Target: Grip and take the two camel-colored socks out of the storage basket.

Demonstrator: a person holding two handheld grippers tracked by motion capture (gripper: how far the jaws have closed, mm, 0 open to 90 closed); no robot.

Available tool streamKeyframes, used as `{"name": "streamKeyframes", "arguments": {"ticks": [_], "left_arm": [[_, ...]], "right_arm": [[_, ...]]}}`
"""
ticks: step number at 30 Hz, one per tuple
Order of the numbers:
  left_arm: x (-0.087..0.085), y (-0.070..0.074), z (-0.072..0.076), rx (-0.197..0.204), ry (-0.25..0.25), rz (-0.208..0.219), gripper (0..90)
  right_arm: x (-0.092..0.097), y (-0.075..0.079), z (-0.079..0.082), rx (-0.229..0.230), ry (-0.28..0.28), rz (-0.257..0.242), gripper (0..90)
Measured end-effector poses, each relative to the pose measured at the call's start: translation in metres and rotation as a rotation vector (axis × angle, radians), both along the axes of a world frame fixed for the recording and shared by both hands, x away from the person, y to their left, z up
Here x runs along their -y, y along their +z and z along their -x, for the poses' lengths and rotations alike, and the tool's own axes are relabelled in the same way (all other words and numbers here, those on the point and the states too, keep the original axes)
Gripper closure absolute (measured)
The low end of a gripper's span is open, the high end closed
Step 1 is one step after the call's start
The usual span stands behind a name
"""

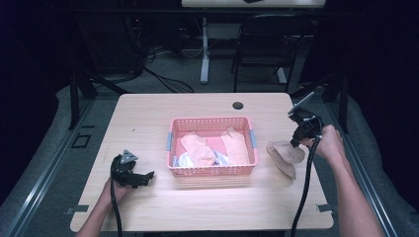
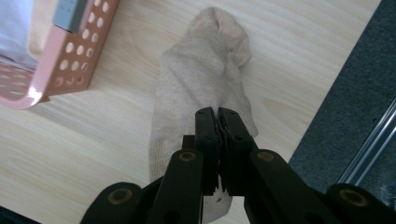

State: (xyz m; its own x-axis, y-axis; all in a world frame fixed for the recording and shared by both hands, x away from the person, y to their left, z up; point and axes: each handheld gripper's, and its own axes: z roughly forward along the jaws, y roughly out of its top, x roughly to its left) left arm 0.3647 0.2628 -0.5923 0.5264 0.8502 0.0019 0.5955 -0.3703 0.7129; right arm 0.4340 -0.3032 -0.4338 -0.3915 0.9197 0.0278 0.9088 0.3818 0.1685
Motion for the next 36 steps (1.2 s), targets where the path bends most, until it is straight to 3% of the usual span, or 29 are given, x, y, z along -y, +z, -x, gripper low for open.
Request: {"name": "streamKeyframes", "arguments": {"ticks": [8,16,24,30,33,36], "left_arm": [[0.000,0.000,0.000,0.000,0.000,0.000,0.0],[0.000,0.000,0.000,0.000,0.000,0.000,0.0],[0.000,0.000,0.000,0.000,0.000,-0.001,0.0],[0.000,0.000,0.000,0.000,0.000,0.000,0.0],[0.000,0.000,0.000,0.000,0.000,0.000,0.0],[0.000,0.000,0.000,0.000,0.000,0.000,0.0]], "right_arm": [[-0.001,-0.034,-0.003,-0.038,-0.016,-0.028,86.7],[0.000,-0.053,-0.004,-0.069,-0.031,-0.043,84.0],[0.002,-0.047,0.001,-0.045,-0.028,-0.060,56.5],[0.004,-0.034,0.015,0.001,-0.018,-0.080,26.6],[0.003,-0.025,0.026,0.038,-0.001,-0.093,17.5],[0.003,-0.016,0.039,0.073,0.012,-0.106,14.4]]}}
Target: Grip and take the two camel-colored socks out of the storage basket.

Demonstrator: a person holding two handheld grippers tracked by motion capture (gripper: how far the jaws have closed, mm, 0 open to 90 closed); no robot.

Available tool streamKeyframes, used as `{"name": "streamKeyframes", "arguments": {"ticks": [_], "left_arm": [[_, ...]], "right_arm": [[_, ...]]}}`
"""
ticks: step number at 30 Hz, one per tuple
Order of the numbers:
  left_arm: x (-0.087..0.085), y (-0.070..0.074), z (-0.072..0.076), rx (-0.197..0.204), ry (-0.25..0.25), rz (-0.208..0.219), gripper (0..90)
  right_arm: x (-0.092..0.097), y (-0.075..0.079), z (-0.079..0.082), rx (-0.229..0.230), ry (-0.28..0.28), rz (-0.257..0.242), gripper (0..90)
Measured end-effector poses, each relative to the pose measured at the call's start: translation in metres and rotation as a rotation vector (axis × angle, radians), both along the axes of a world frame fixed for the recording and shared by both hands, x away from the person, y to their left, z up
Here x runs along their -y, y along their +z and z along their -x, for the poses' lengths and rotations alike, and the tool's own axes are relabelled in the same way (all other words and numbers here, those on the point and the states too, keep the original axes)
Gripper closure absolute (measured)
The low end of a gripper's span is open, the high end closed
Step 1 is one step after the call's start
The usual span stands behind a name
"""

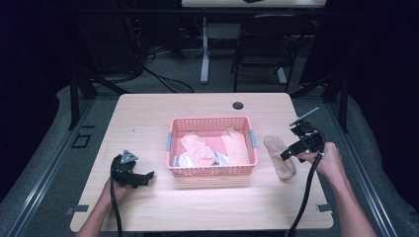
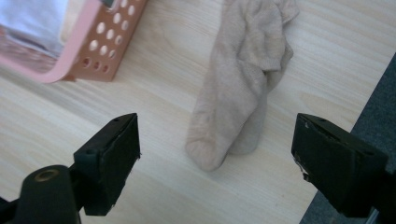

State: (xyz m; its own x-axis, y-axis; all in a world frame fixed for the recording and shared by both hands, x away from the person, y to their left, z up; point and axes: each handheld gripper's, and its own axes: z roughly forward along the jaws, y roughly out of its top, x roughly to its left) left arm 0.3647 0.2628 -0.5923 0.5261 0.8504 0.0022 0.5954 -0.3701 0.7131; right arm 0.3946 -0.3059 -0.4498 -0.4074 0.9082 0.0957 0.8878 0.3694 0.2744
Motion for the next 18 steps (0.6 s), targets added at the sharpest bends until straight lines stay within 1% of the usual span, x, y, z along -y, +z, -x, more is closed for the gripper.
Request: {"name": "streamKeyframes", "arguments": {"ticks": [4,5,6,7,8,9,11,13,14,15,16,17,18], "left_arm": [[0.000,0.000,0.000,-0.001,0.002,0.001,0.0],[0.000,0.000,0.000,-0.002,0.003,0.001,0.0],[0.000,0.000,0.000,-0.002,0.003,0.001,0.0],[0.000,0.000,0.000,-0.002,0.003,0.001,0.0],[0.000,0.000,0.000,-0.002,0.003,0.001,0.0],[0.000,0.000,0.000,-0.002,0.003,0.002,0.0],[0.000,0.000,0.000,-0.002,0.003,0.001,0.0],[0.000,0.000,0.000,-0.002,0.003,0.001,0.0],[0.000,0.000,0.000,-0.002,0.003,0.001,0.0],[0.000,0.000,0.000,-0.002,0.005,0.003,0.0],[0.000,0.000,0.000,-0.002,0.005,0.003,0.0],[0.000,0.000,0.000,-0.002,0.004,0.002,0.0],[0.000,0.000,0.000,-0.002,0.004,0.002,0.0]], "right_arm": [[0.002,0.010,0.020,0.049,0.009,-0.017,12.1],[0.002,0.011,0.025,0.061,0.013,-0.007,11.1],[0.002,0.011,0.025,0.061,0.013,-0.007,11.1],[0.002,0.010,0.035,0.076,0.018,-0.006,9.5],[0.002,0.010,0.035,0.076,0.018,-0.006,9.5],[0.003,0.007,0.044,0.083,0.026,-0.011,8.4],[0.003,0.002,0.053,0.099,0.016,-0.025,7.9],[0.004,-0.004,0.061,0.113,0.014,-0.021,7.5],[0.004,-0.007,0.065,0.111,0.021,-0.019,7.4],[0.003,-0.011,0.070,0.109,0.020,-0.032,7.3],[0.003,-0.011,0.070,0.109,0.020,-0.032,7.3],[0.002,-0.018,0.075,0.092,0.031,-0.009,7.0],[0.001,-0.021,0.078,0.086,0.034,-0.010,6.9]]}}
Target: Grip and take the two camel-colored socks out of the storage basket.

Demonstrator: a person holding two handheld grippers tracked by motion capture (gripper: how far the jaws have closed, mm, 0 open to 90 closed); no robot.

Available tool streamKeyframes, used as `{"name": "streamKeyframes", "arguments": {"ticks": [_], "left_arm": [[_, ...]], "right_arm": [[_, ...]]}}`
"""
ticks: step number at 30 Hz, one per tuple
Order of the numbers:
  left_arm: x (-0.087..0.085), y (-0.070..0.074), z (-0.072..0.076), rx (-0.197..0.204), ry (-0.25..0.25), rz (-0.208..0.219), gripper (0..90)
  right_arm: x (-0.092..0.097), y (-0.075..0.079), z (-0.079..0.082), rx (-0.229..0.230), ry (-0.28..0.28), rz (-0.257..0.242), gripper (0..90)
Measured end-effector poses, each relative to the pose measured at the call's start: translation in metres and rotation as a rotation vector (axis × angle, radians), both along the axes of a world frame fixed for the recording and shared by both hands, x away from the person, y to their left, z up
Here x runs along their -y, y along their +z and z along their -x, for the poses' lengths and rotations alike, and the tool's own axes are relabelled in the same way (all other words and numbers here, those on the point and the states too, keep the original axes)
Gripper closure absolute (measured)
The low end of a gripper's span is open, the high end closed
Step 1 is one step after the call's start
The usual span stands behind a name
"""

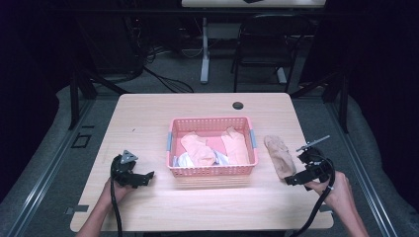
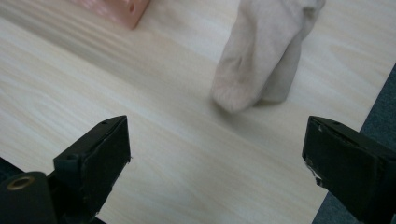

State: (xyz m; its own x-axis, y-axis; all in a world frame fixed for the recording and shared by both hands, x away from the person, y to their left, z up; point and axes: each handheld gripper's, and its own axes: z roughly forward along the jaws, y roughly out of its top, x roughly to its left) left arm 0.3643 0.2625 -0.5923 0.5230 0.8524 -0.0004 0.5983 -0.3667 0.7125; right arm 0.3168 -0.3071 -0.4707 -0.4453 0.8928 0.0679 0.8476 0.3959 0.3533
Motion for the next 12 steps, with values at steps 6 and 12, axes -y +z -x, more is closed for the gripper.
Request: {"name": "streamKeyframes", "arguments": {"ticks": [6,12], "left_arm": [[0.000,0.000,0.000,-0.001,0.001,0.002,0.0],[0.000,0.000,0.000,0.000,-0.008,-0.001,0.0]], "right_arm": [[-0.002,-0.015,0.009,-0.027,0.013,-0.005,6.5],[0.001,-0.022,0.008,-0.012,0.004,0.010,6.8]]}}
